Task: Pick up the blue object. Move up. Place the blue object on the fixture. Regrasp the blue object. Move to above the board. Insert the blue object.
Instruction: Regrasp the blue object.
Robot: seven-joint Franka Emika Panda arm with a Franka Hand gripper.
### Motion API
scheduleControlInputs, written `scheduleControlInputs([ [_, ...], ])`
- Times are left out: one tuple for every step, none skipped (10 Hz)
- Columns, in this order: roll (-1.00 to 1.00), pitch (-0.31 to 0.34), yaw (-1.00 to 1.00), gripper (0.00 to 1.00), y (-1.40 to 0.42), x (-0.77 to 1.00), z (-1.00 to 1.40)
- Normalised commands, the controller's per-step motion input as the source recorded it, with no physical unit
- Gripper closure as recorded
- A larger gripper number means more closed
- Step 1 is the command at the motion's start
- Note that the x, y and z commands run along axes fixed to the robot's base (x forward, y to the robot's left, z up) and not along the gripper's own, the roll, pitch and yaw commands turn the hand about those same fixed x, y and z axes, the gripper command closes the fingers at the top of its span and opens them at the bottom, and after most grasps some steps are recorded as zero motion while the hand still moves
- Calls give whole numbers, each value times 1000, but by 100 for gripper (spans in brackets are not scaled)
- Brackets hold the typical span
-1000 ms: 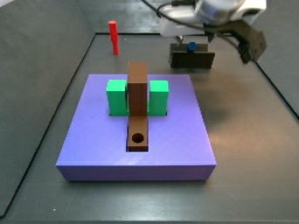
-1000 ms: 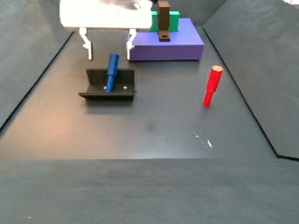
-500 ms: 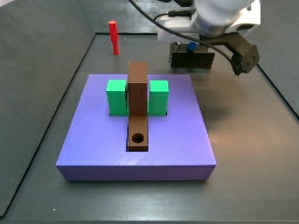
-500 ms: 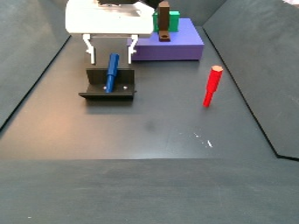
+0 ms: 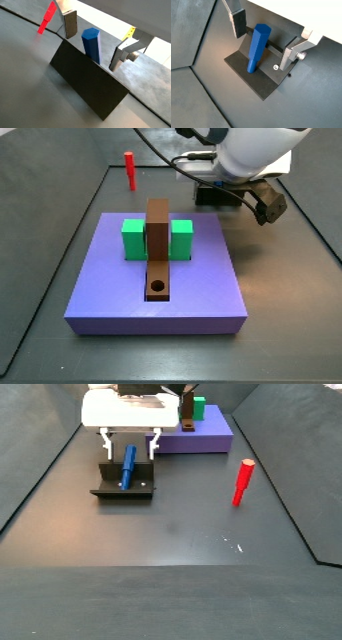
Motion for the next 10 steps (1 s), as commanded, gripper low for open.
scheduleControlInputs([
  [300, 51, 0, 0, 0, 0, 0],
  [0, 0, 0, 0, -31, 0, 0],
  [-97, 0, 0, 0, -23, 0, -194],
  [-34, 17, 0, 0, -23, 0, -217],
  [-26, 0, 0, 0, 0, 0, -123],
  [0, 0, 0, 0, 0, 0, 0],
  [0, 0, 0, 100, 0, 0, 0],
  [0, 0, 0, 100, 0, 0, 0],
  [0, 0, 0, 100, 0, 0, 0],
  [0, 0, 0, 100, 0, 0, 0],
])
